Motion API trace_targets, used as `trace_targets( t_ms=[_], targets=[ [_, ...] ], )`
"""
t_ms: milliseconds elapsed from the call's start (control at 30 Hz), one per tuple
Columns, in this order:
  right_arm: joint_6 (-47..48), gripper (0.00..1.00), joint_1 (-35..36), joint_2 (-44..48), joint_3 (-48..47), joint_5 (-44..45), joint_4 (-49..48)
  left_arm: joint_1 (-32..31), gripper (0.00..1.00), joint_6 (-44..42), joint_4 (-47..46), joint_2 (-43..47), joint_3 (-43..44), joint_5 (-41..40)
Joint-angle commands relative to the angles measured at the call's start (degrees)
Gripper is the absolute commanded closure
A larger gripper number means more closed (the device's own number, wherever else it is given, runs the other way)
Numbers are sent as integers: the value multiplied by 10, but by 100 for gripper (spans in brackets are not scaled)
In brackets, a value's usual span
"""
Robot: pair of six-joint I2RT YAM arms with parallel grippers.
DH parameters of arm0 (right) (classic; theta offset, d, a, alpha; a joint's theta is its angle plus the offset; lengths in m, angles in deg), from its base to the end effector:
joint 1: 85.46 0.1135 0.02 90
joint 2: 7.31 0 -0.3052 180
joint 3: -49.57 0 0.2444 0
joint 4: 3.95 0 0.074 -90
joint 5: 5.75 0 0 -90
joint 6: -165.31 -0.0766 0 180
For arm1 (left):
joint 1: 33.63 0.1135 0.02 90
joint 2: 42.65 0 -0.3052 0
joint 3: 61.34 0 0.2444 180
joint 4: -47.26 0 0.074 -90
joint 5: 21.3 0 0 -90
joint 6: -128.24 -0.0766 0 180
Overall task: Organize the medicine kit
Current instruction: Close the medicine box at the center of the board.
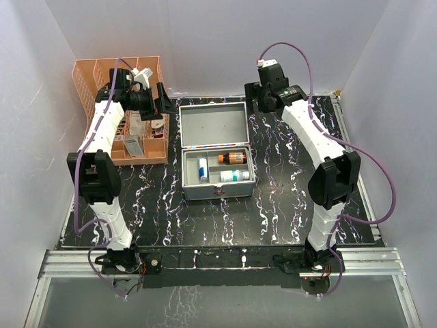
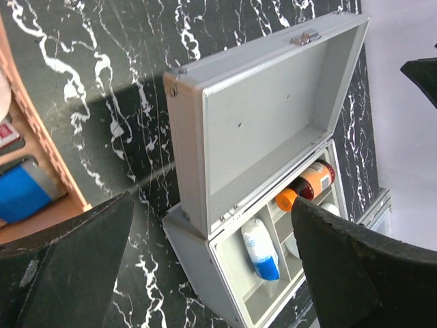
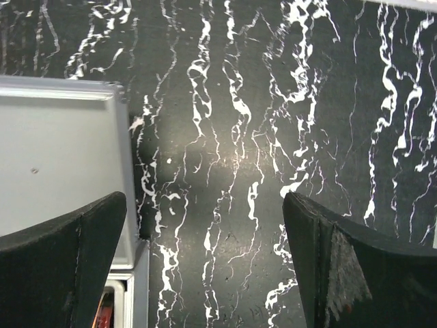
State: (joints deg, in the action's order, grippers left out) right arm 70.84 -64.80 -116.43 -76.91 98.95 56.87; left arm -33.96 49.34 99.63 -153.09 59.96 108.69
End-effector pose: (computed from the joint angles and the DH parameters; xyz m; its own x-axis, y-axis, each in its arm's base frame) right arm 0.4380 0.1444 0.3729 -0.6548 -0.1663 -0.7373 -0.1183 0.9860 -0.1174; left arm 0.4657 -0.0519 0.3576 -0.7438 -0.1432 -0.6528 0.3490 0.7498 -0.5621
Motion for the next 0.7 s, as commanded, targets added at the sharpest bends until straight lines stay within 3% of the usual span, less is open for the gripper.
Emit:
trace_targets(
  t_ms=[0, 167, 367, 667],
  targets=[
    [-59, 2, -36, 22, 25, -4, -58, 1, 1, 9, -30, -27, 51, 61],
    [-92, 2, -76, 21, 68, -74, -93, 0, 1, 45, -69, -71, 83, 135],
    [-111, 2, -104, 25, 112, -144, -148, -3, 1, 36, -71, -122, 115, 162],
    [-117, 2, -106, 35, 129, -164, -159, -14, 1, 60, -109, -185, 151, 224]
  ],
)
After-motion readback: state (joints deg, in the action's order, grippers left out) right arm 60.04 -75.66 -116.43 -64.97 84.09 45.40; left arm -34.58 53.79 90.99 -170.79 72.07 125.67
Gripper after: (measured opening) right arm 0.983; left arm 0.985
